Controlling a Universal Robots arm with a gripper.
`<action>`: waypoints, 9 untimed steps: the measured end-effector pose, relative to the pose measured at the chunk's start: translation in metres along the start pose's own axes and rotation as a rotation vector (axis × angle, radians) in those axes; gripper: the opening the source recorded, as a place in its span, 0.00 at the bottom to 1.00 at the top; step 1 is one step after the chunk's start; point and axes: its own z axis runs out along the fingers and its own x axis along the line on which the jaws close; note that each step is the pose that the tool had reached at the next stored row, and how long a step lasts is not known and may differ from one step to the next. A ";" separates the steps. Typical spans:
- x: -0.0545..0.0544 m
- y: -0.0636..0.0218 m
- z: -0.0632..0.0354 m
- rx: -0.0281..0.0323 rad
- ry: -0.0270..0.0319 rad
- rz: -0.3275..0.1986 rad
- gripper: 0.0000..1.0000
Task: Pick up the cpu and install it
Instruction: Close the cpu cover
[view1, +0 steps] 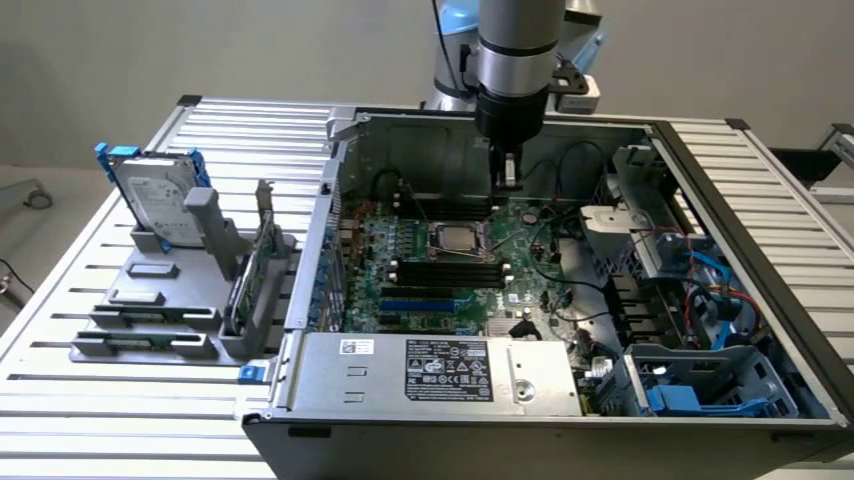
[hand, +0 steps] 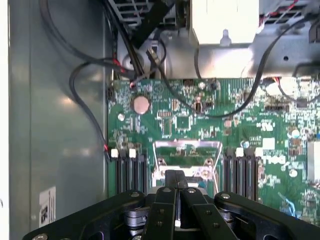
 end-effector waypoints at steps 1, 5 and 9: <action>0.000 0.0036 0.0000 0.0000 0.0001 0.000 0.11; 0.000 0.0170 -0.0005 0.0001 0.0002 -0.001 0.11; 0.000 0.0283 -0.0004 -0.0008 0.0006 -0.003 0.11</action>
